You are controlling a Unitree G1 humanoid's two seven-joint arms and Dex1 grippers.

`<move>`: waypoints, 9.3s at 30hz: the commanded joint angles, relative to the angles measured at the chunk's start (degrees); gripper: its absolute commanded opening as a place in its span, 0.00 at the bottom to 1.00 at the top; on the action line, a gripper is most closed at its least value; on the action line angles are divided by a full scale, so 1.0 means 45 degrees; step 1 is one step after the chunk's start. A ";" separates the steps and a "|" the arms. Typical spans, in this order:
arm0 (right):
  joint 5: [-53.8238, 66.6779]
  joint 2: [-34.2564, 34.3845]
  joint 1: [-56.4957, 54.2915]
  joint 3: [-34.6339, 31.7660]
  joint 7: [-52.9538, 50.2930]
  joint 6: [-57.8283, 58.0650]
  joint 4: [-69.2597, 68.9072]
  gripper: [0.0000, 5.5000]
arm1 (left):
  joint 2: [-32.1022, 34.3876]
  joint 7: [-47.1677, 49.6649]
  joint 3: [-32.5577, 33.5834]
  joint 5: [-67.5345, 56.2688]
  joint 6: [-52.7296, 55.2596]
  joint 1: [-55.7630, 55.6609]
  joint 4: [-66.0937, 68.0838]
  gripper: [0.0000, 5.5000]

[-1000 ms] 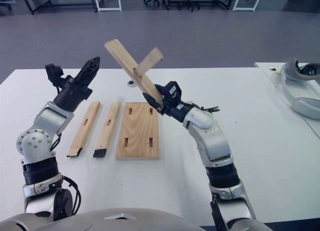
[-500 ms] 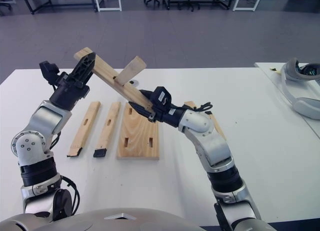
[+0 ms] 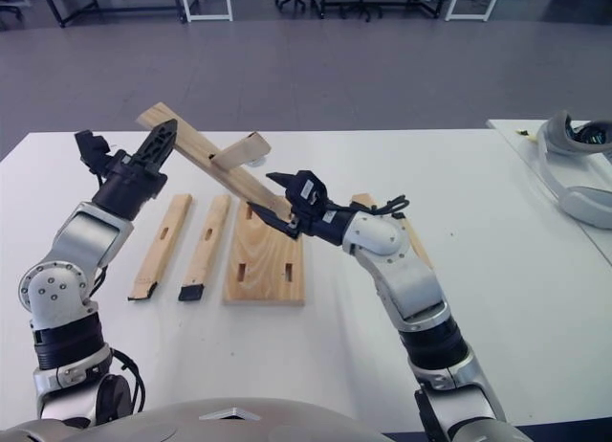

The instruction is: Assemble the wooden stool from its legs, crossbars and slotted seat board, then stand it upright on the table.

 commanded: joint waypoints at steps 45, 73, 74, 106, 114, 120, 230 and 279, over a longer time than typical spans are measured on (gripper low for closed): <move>-0.2543 -0.0604 0.2060 -0.1553 -0.2282 -0.0546 0.0985 0.73 | 0.0025 0.7429 -0.7190 0.9348 0.1175 0.5745 -0.8035 0.18; -0.3686 0.0295 0.1763 -0.1166 -0.3129 -0.1453 0.2327 0.73 | 0.1434 0.3236 -0.9213 1.4605 0.1674 0.6867 -0.7520 0.18; -0.3678 0.0422 0.1790 -0.1121 -0.3201 -0.1441 0.2353 0.73 | 0.1396 0.3234 -0.8951 1.4771 0.1757 0.6661 -0.7738 0.26; -0.3137 -0.0034 0.0391 -0.3053 -0.3282 -0.1554 0.4911 0.73 | 0.4972 -0.5233 -0.3256 1.4024 -0.3481 0.6019 -0.0913 0.73; -0.3236 -0.0184 0.0360 -0.3333 -0.3253 -0.2048 0.5854 0.73 | 0.4356 -0.6316 -0.3953 1.4150 -0.4484 0.6054 -0.0047 0.73; -0.3286 -0.0001 0.0434 -0.3079 -0.3288 -0.2164 0.5905 0.73 | 0.5145 -0.7051 -0.4062 1.4764 -0.4006 0.5696 0.1145 0.73; 1.2270 0.4640 -0.9085 -0.8538 -0.5253 0.4305 0.7594 0.39 | 0.5093 -0.8480 -0.3935 1.3682 -0.4923 -0.2131 0.0149 0.38; 1.2528 0.4443 0.2424 -0.8081 -1.3565 0.4302 -0.2071 0.18 | 0.2258 -0.3212 -0.3727 1.6007 -0.1150 0.4679 -0.2415 0.69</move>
